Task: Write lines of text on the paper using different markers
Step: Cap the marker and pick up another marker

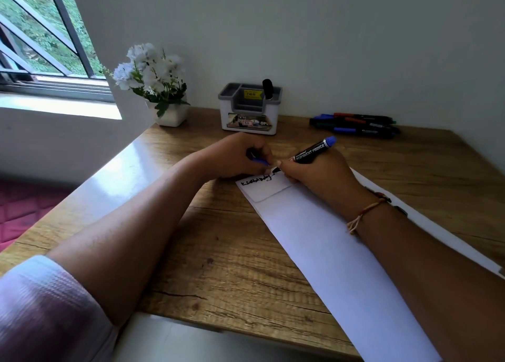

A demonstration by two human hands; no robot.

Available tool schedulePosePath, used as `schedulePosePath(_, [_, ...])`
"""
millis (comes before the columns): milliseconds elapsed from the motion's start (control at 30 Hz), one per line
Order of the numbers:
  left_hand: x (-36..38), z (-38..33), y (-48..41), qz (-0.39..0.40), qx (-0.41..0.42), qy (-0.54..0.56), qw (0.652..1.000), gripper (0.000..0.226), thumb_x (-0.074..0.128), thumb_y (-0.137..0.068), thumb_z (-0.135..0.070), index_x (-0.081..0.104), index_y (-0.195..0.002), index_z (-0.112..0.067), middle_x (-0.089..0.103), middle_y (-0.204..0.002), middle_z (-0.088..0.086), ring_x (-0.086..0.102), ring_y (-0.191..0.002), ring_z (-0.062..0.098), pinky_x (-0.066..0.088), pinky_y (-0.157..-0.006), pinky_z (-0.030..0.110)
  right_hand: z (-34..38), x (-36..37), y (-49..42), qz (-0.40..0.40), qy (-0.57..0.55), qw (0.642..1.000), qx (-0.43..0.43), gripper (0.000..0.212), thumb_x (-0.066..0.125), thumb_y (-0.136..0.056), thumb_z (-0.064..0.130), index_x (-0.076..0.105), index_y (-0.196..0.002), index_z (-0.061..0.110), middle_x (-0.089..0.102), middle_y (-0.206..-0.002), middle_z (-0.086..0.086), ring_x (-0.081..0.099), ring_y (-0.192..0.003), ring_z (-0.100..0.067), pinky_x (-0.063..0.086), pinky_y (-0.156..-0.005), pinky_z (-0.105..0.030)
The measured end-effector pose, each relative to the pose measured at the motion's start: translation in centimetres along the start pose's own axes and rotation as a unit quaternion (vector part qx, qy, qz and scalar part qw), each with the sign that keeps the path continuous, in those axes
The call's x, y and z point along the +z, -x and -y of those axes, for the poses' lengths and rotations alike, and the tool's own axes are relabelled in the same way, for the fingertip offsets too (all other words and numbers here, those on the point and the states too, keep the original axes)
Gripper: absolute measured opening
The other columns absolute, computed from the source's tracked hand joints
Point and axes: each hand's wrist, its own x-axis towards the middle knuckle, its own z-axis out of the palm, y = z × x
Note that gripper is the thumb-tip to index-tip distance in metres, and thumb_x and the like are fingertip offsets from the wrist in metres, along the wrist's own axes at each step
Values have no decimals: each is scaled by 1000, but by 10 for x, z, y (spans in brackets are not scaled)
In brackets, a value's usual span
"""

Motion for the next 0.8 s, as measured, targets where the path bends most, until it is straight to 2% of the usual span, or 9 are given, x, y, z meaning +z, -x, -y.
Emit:
schedulePosePath(167, [0,0,0,2,-6,-5,1000,19,78,-82,-25,72,-98,-31,67,-101,-16,61,-92,-1,47,-81,16,0,-1,1,3,-17,1000,-10,27,71,-76,35,71,-68,9,71,-64,0,65,-59,-7,46,-59,-24])
schedulePosePath(367, [0,-1,0,5,-14,0,1000,18,78,-82,-24,71,-97,-31,67,-99,-17,60,-89,-4,44,-77,14,0,1,0,3,-10,1000,-7,30,73,-77,37,71,-72,7,70,-68,-2,63,-58,-7,43,-52,-18])
schedulePosePath(500, [-1,0,0,10,-14,1,1000,19,78,-82,-24,71,-98,-30,66,-102,-16,61,-93,0,46,-80,17,1,-1,-1,1,-5,1000,3,24,73,-77,34,72,-73,11,71,-72,-3,67,-70,-15,48,-60,-26])
schedulePosePath(800, [-1,-1,0,11,-19,7,1000,18,79,-81,-25,71,-96,-31,67,-101,-16,61,-94,1,46,-81,18,7,-4,2,9,-7,1000,12,26,71,-82,31,71,-78,6,72,-81,-11,68,-80,-23,47,-61,-27])
